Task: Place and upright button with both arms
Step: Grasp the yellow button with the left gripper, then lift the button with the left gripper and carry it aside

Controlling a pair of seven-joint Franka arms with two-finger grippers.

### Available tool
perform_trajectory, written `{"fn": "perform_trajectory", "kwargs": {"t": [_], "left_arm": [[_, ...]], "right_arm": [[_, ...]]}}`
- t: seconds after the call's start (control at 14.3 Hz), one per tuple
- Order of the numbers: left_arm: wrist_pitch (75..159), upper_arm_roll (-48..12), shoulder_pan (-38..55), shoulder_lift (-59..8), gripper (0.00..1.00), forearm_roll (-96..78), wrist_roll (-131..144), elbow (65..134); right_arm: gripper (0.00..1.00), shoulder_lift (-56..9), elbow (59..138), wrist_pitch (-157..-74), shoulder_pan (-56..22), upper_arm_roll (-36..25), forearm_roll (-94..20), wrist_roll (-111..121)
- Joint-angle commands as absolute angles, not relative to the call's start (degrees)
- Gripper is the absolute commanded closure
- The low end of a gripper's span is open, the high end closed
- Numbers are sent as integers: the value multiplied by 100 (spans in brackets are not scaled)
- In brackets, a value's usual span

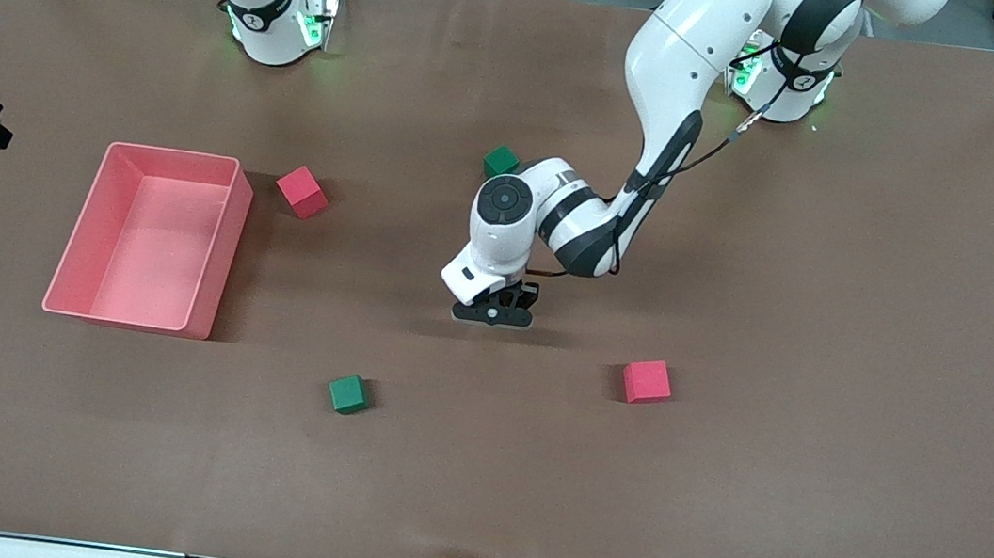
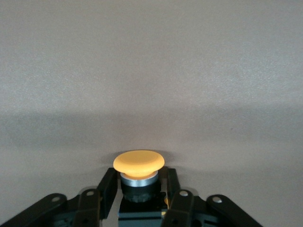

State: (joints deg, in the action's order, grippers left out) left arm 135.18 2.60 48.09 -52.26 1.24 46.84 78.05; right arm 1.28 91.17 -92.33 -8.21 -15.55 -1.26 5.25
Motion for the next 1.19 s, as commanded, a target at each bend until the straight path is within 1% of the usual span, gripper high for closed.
{"fn": "perform_trajectory", "kwargs": {"t": [0.0, 0.28, 0.42, 0.49, 0.63, 1.12], "left_arm": [[13553, 316, 4843, -5291, 59, 202, 4790, 7699], [13553, 316, 4852, -5291, 83, 202, 4808, 7699], [13553, 308, 4843, -5291, 98, 185, 4834, 7699], [13501, 316, 4843, -5274, 100, 185, 4921, 7699], [13378, 325, 4808, -5177, 100, 185, 5167, 7699], [12289, 334, 4448, -4484, 100, 185, 6099, 7708]], "right_arm": [[0, 220, 9193, -9220, -835, -1547, 35, 519], [0, 220, 9211, -9193, -800, -1547, 166, 536], [0, 220, 9167, -9246, -800, -1547, 202, 527], [0, 220, 9150, -9255, -826, -1547, 202, 527], [0, 220, 9097, -9264, -835, -1538, 193, 553], [0, 176, 9106, -9308, -870, -1538, 193, 562]]}}
